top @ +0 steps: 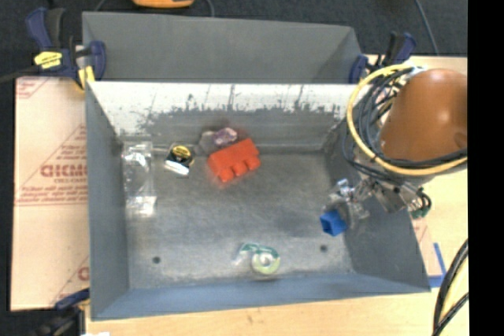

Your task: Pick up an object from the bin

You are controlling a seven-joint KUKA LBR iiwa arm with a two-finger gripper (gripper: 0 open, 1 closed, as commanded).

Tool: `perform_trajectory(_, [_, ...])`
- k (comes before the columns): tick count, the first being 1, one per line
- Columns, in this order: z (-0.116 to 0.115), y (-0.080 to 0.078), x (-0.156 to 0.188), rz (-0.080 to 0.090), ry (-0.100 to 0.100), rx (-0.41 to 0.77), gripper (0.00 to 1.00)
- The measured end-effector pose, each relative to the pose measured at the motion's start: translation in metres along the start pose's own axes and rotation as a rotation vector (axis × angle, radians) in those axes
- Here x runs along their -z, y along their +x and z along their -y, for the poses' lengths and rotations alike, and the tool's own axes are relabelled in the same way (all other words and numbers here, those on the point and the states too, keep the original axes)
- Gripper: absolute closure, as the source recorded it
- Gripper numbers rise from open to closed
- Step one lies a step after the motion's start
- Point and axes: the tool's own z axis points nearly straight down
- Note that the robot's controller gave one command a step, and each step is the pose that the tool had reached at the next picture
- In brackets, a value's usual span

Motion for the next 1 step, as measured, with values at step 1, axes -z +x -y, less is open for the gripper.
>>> perform_trajectory(1, [0.0271, -0.0032, 0.1049, 0.000, 0.001, 0.002, 1.00])
